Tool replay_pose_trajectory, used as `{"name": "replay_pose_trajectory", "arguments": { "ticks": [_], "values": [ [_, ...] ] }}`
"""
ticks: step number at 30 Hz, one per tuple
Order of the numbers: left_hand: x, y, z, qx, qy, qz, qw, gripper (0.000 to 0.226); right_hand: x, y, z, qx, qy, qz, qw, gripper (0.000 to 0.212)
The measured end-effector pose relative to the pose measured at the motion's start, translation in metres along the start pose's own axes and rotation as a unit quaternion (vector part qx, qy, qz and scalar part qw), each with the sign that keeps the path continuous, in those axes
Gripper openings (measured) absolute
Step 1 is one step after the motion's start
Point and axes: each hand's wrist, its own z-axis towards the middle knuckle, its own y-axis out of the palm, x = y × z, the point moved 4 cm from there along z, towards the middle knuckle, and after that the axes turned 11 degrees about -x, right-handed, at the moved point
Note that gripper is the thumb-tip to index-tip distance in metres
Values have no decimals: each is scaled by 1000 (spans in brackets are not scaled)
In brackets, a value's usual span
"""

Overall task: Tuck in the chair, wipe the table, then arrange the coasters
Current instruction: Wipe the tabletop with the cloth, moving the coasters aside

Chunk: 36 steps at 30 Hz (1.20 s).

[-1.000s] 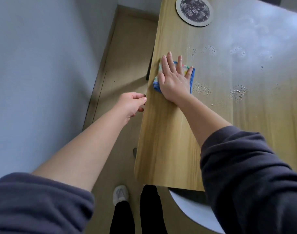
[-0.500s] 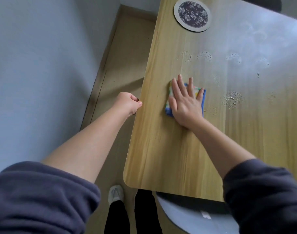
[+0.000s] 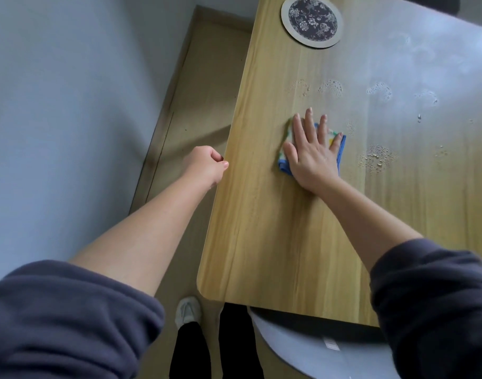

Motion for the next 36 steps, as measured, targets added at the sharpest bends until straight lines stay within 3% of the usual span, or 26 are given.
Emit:
{"name": "replay_pose_trajectory", "arguments": {
  "ticks": [5,9,13,20,24,32,36],
  "values": [
    [2,-3,4,-30,-3,-3,1000,13,2,40,-92,-40,-4,-39,998,68],
    [1,-5,8,-50,-8,-14,999,22,4,47,-110,-74,-35,-63,995,73],
    [0,-6,10,-62,-15,-28,998,20,-2,25,-68,-47,-52,-56,996,73],
    [-5,-6,8,-66,-31,-76,994,16,-13,-23,72,9,17,12,1000,66],
    [-8,-5,5,-63,-37,-90,993,11,-19,-33,96,19,35,32,999,65],
    [-5,-5,-5,-35,-27,-103,994,15,-56,19,-18,-6,-131,-67,989,66],
    [-2,-7,-3,-30,-26,-81,996,11,-59,9,2,-23,-194,-79,978,65]
  ]
}}
